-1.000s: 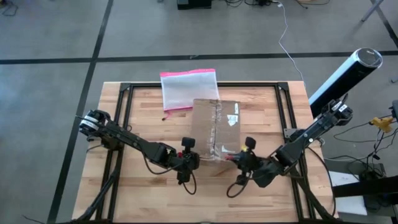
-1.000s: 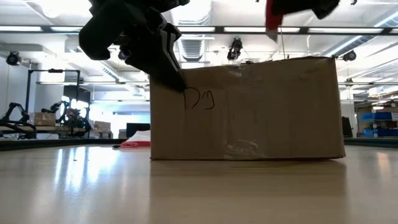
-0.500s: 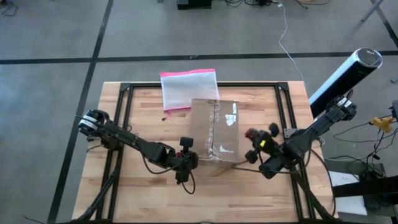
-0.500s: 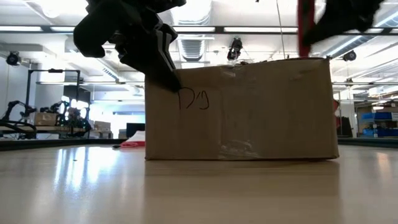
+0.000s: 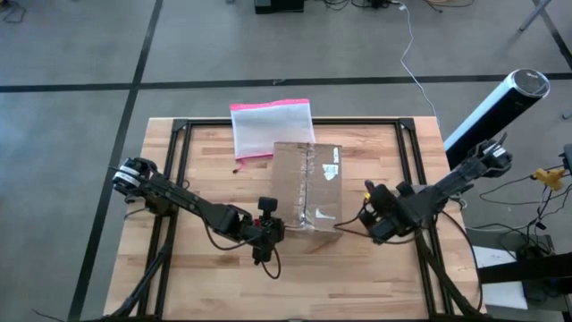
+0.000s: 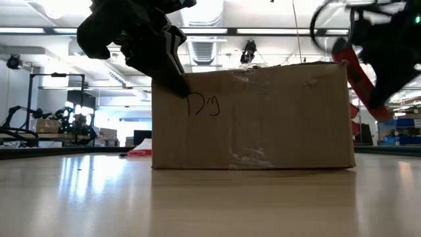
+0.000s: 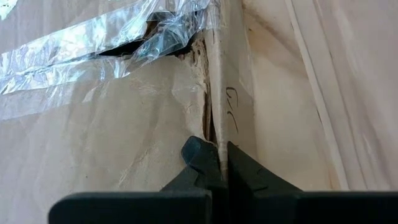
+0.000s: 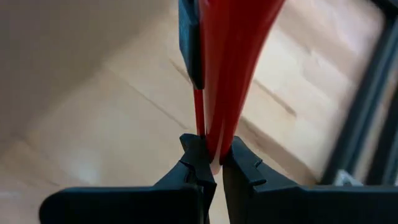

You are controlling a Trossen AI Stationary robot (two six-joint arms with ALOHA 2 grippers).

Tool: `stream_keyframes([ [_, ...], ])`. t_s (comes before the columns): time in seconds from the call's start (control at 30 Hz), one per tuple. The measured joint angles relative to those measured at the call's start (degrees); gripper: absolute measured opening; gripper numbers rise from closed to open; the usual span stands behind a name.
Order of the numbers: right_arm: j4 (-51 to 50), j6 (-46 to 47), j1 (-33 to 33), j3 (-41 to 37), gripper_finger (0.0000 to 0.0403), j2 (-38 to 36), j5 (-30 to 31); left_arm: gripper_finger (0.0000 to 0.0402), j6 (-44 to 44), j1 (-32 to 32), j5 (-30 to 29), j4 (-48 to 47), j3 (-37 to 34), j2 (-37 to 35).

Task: Unpack boxes
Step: Open the cardboard box using the box cutter

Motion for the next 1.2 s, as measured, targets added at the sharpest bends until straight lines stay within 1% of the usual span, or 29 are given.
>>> stream_keyframes([
  [0.13,0.1,-2.9,-4.3,-2.8,0.0006,1.9,-6.3,0.0,-0.2,0.0,0.1,0.1,0.0,0.0],
  [0.2,0.3,-4.4,-6.4,-4.0,0.0006,2.6,-8.4,0.0,-0.2,0.0,0.2,0.1,0.0,0.0],
  [0.33,3.4,-8.8,-10.1,-5.8,0.0006,2.9,-10.8,0.0,-0.4,0.0,1.0,0.1,0.0,0.0],
  [0.47,5.5,-12.1,-13.1,-6.2,0.0006,2.9,-11.7,0.0,-0.5,0.0,1.1,0.1,0.0,0.0],
  [0.53,5.6,-13.3,-14.0,-6.3,0.0012,2.9,-11.1,0.0,-0.5,0.0,1.1,0.2,0.0,0.0],
  [0.57,5.6,-13.5,-14.2,-6.3,0.0021,2.9,-10.6,0.0,-0.5,0.0,1.1,0.1,0.0,0.0],
  [0.77,5.6,-14.2,-14.2,-6.3,0.0103,2.8,-10.2,0.0,-0.7,0.0,1.4,0.2,0.0,0.0],
  [0.93,5.4,-14.7,-14.2,-6.1,0.0152,2.8,-8.6,0.0002,-0.7,0.0,1.5,0.2,0.0,0.0],
  [1.07,5.5,-15.0,-13.9,-4.4,0.017,2.8,-5.7,0.001,-0.7,0.0,1.7,0.3,0.0,0.0],
  [1.2,5.7,-16.7,-12.8,-1.1,0.0172,2.5,-1.3,0.0014,-0.7,0.0,1.8,0.3,0.0,-0.1],
])
